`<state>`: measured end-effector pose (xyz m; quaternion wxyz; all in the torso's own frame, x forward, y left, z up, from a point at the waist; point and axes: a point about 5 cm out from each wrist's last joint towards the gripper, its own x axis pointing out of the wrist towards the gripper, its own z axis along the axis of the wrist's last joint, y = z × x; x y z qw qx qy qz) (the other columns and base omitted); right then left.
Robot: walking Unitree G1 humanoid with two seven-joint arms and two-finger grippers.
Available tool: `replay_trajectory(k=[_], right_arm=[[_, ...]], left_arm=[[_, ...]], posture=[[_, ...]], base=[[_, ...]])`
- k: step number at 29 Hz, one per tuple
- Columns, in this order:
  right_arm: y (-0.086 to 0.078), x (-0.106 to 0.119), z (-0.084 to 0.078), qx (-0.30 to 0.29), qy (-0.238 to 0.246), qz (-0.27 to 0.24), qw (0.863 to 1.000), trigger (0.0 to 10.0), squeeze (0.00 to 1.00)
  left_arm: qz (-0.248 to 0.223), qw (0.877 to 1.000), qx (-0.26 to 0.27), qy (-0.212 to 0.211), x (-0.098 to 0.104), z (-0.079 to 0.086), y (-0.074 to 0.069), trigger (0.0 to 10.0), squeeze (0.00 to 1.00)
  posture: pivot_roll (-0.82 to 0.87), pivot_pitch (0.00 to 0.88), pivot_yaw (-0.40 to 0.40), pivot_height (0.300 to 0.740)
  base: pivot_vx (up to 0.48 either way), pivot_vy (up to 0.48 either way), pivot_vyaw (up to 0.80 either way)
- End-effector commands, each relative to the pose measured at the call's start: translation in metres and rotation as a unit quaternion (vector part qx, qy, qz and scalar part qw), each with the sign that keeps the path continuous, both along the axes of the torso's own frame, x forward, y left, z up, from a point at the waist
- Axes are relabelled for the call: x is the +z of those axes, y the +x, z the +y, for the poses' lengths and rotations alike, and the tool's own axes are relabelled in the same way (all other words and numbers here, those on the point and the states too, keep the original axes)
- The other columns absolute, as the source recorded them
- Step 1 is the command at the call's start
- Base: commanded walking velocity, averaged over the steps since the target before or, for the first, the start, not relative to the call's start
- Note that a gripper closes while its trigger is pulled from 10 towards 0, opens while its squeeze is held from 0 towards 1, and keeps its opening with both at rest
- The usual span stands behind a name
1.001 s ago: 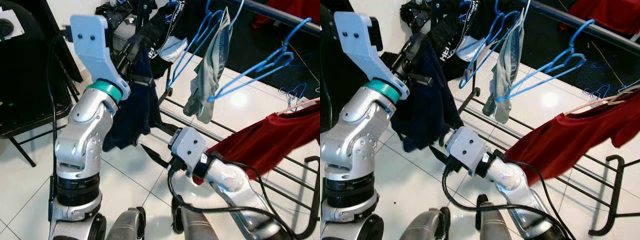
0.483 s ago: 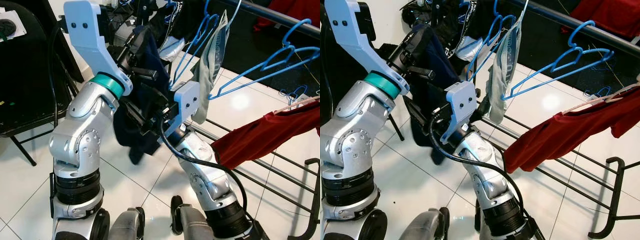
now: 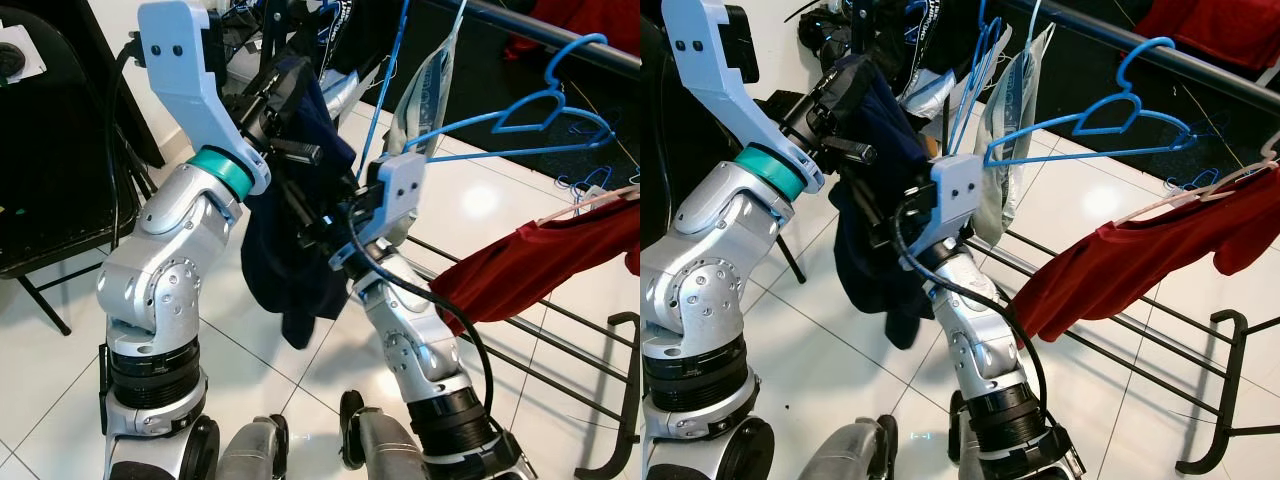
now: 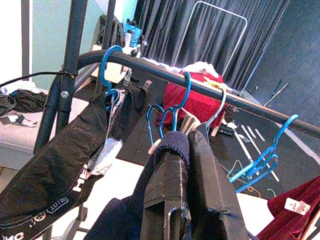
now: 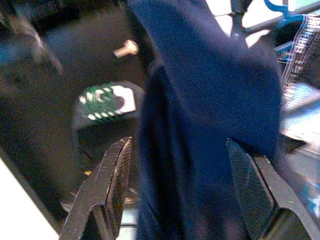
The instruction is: Hang hanger
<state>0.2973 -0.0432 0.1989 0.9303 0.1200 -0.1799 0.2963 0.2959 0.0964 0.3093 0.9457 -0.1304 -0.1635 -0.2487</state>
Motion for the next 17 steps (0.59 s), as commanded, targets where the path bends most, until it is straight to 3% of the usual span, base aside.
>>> replay_trajectory(k=[1, 11, 17], right_arm=[[-0.004, -0.004, -0.003, -0.008, -0.02, -0.006, 1.0, 10.0, 0.0], [-0.004, -0.013, -0.017, -0.038, -0.046, -0.004, 0.998, 10.0, 0.0], [0.005, -0.009, -0.008, -0.028, -0.037, -0.004, 0.999, 10.0, 0.0]], left_arm=[[-0.024, 1.0, -0.012, -0.006, 0.008, -0.004, -0.008, 10.0, 0.0], [-0.02, 1.0, -0.015, -0.006, 0.007, -0.005, -0.008, 10.0, 0.0], [-0.021, 1.0, -0.016, -0.007, 0.009, -0.005, -0.009, 10.0, 0.0]], posture=[[-0.06, 0.141, 0.066, 0.74], [-0.06, 0.143, 0.064, 0.74], [-0.05, 0.146, 0.062, 0.74]], base=[[0.0, 0.0, 0.0], [0.0, 0.0, 0.0], [0.0, 0.0, 0.0]])
